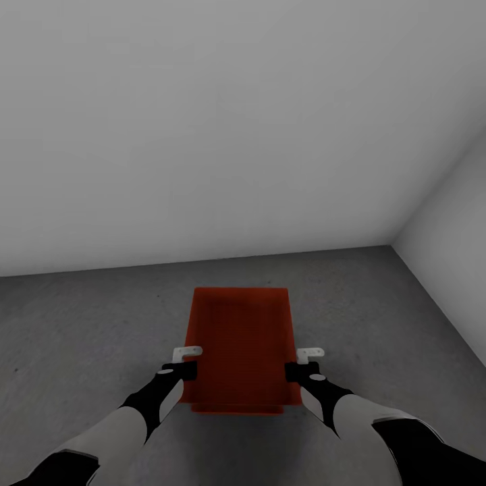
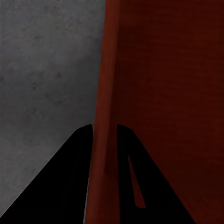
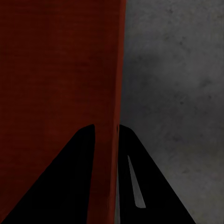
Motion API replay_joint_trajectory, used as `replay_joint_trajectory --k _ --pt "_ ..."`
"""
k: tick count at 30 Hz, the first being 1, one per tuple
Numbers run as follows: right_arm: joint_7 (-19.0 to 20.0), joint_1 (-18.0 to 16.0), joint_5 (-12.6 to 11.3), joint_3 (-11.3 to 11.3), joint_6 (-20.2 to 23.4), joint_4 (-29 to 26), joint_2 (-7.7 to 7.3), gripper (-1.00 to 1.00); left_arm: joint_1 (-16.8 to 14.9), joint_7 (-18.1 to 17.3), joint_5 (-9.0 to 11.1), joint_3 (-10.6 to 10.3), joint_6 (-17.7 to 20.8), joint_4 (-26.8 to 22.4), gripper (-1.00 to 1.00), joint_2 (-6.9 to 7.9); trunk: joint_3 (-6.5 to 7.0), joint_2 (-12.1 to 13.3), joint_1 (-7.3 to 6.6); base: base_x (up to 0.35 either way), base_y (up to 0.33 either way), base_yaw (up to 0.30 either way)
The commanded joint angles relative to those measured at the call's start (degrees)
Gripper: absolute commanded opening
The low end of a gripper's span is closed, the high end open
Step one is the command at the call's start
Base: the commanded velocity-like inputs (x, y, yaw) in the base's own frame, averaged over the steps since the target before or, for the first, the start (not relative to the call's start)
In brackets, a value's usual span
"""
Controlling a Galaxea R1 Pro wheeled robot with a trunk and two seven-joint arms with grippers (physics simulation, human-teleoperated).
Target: Move the two storage containers from the living room to the garage. In the garage, place one container on the floor and stack the other container on top of it (either order is fine).
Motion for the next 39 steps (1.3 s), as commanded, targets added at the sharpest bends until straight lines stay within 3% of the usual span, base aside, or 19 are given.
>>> replay_joint_trajectory --k 1,25,33,39 --pt "-0.19 -0.04 -0.69 -0.63 -0.26 0.32 -0.88 -1.00 -0.05 0.71 -0.11 0.63 -2.07 -1.35 -1.00 0.09 -0.04 -0.03 0.00 0.000 0.000 0.000" --pt "-0.24 -0.01 -0.62 -0.63 -0.26 0.32 -0.88 -1.00 -0.05 0.76 -0.14 0.68 -2.07 -1.25 -1.00 0.09 -0.04 -0.03 0.00 0.000 0.000 0.000" --pt "-0.55 -0.01 -0.60 -0.63 -0.26 0.32 -0.88 -1.00 -0.05 0.75 2.56 0.65 -2.07 -1.19 -1.00 0.09 -0.04 -0.03 0.00 0.000 0.000 0.000" --pt "-0.58 -0.01 -0.61 -0.63 -0.26 0.32 -0.88 -1.00 -0.05 0.74 3.18 0.63 -2.07 -1.12 -1.00 0.09 -0.04 -0.03 0.00 -0.003 0.000 0.000"
